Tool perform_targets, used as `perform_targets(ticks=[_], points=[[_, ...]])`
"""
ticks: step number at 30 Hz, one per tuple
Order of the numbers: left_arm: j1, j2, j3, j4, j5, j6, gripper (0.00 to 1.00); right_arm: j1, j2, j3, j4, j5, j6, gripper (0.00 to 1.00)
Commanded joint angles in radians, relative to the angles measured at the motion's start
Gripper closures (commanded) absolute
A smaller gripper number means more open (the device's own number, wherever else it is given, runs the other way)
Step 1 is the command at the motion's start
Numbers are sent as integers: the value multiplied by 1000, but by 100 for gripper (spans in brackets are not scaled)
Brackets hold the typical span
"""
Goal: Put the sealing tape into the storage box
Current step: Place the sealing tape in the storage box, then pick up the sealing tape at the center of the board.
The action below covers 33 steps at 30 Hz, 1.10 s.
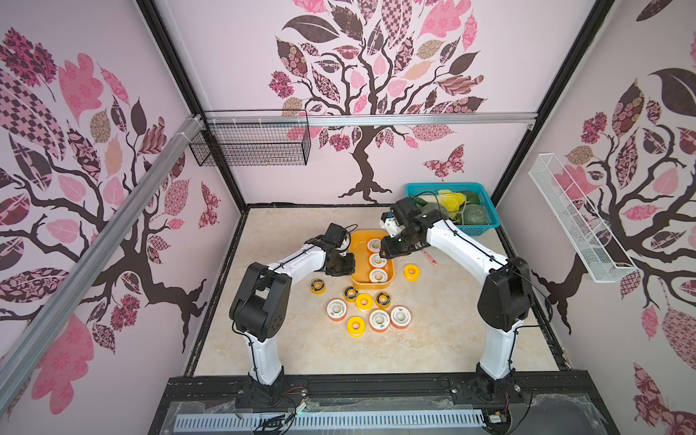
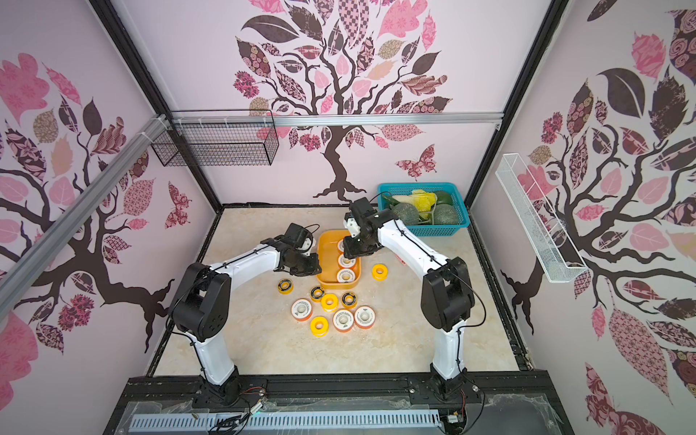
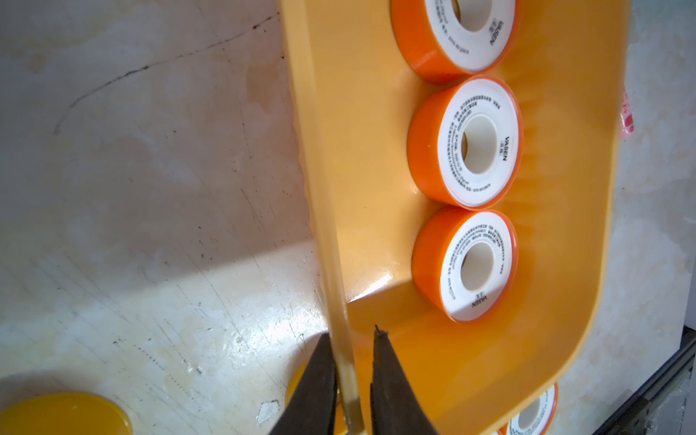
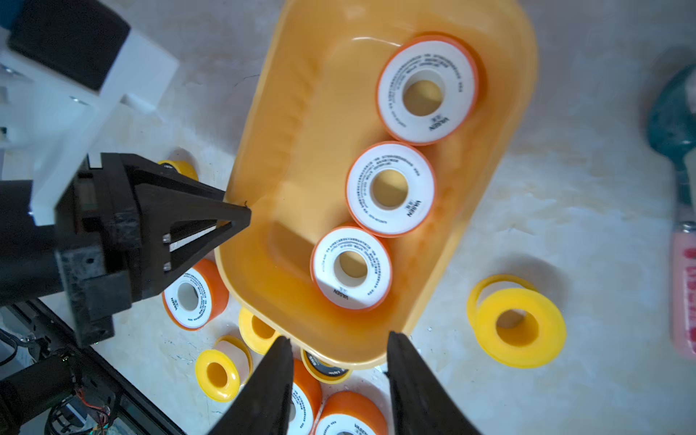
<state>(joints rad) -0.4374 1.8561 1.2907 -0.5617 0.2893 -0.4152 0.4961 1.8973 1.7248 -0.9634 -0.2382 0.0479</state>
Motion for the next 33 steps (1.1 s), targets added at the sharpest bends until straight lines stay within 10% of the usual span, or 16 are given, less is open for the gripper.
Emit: perform_targets(ticks=[1,15,33], points=[[-3,4,23,28,36,7,78,-32,-56,-48,32,6,16,54],[-1,-79,5,25,-67,0,39,-101,-247,-302,199,34,40,49],[-1,-398,-160,-112,-319,29,36,-220,-392,-559,311,-70,76,47]])
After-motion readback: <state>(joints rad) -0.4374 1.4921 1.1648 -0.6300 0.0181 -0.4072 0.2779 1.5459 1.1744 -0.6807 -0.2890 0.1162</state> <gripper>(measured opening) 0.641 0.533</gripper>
